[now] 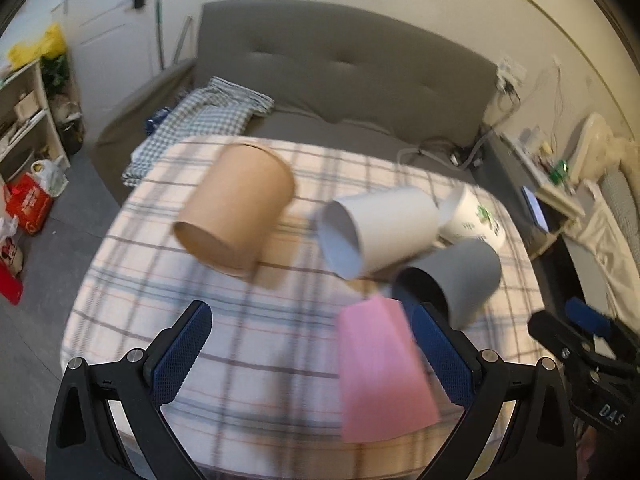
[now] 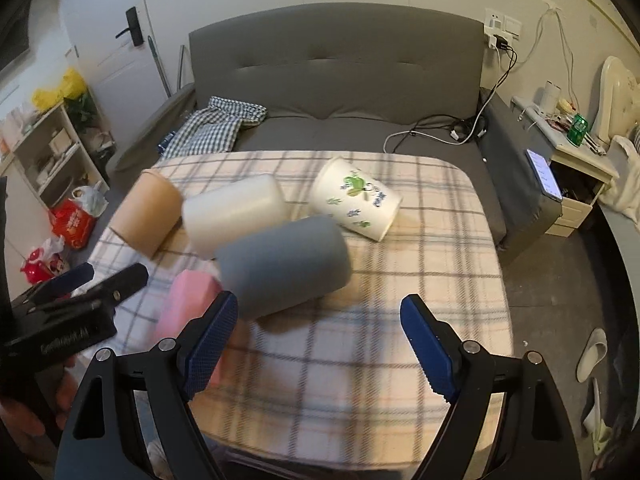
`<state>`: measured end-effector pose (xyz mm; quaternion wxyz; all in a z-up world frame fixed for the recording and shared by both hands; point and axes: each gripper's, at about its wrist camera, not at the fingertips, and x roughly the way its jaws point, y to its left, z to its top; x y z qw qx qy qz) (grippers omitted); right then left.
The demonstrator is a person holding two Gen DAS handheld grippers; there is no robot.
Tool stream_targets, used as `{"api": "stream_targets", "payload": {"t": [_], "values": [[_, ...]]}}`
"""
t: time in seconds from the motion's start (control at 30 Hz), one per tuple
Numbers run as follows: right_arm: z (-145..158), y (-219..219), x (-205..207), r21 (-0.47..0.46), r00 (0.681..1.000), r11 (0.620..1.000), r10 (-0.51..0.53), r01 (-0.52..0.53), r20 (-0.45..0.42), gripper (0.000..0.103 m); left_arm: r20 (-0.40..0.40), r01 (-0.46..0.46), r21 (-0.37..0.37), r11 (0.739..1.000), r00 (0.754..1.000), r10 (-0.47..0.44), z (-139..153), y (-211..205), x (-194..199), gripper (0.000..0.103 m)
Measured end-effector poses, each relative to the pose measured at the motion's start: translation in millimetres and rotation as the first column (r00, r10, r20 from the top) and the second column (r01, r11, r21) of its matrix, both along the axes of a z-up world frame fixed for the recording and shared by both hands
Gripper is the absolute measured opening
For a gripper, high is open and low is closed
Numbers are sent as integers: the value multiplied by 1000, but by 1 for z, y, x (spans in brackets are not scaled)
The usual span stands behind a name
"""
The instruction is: Flip cup upside down
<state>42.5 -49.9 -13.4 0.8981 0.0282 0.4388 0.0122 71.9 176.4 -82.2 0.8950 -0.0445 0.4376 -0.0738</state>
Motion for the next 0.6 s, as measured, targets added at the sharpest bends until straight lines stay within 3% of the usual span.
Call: {"api": "stream_targets", "payload": {"t": [0.23, 0.47, 0.53, 0.6], "values": [[-4, -5, 17, -67, 1000, 998, 19, -19, 9, 84, -92, 27, 51, 998, 996, -22, -18, -28, 11, 101], [-13, -9, 26, -37, 999, 999, 28, -29, -20, 84, -156, 46, 83, 996, 987, -33, -31, -41, 24, 101], [-16, -11, 26, -24, 999, 999, 21, -22, -27, 84, -164, 55, 89, 995, 986, -40, -33, -45, 28, 96], [-16, -13, 27, -12, 999, 1000, 20, -20, -29, 84, -187, 63, 89, 994, 981, -46, -37, -48, 32, 84]]}}
